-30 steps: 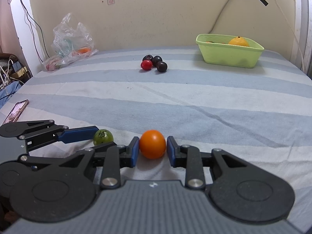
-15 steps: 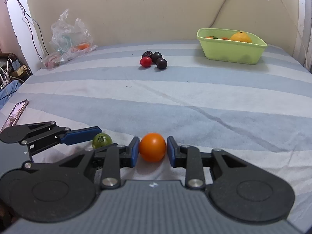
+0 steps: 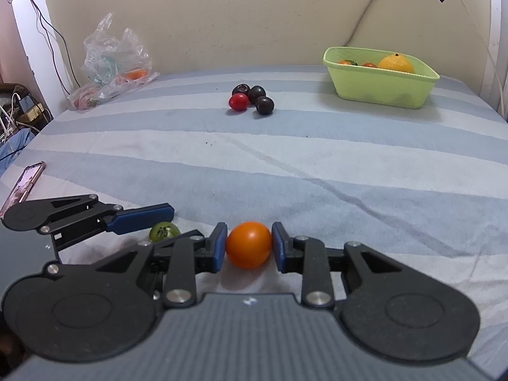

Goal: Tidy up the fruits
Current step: 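Grasp the green tomato with the left tool while the right tool grasps an orange, then carry the green tomato and orange into the basket and release both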

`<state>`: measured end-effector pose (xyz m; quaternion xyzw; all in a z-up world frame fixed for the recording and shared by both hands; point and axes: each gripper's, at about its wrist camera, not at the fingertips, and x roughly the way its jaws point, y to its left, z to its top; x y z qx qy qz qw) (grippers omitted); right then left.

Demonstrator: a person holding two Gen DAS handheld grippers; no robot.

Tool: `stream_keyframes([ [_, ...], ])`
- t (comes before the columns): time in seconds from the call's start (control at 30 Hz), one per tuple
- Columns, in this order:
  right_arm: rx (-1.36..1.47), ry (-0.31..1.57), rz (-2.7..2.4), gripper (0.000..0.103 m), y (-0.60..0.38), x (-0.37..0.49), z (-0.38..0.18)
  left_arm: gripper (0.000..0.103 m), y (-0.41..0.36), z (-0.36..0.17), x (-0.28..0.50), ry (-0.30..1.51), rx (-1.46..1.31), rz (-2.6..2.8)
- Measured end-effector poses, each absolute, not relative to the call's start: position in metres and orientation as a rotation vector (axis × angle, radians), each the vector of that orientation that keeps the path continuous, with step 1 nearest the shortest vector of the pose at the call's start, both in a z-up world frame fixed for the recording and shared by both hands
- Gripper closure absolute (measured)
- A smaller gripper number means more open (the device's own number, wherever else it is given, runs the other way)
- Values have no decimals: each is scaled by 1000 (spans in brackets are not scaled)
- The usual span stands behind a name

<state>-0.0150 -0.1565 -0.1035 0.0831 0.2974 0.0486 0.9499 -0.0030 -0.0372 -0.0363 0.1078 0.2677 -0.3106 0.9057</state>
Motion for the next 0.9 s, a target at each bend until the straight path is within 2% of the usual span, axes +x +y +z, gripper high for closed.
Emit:
stream_keyframes([
  [0.57,143,490,33,71,-174,-14,-99,78,-49,-11,36,565,147,-726],
  [0.9,121,294,-128,71,-252,50,-60,78,-158,36,154,519,237,-697],
])
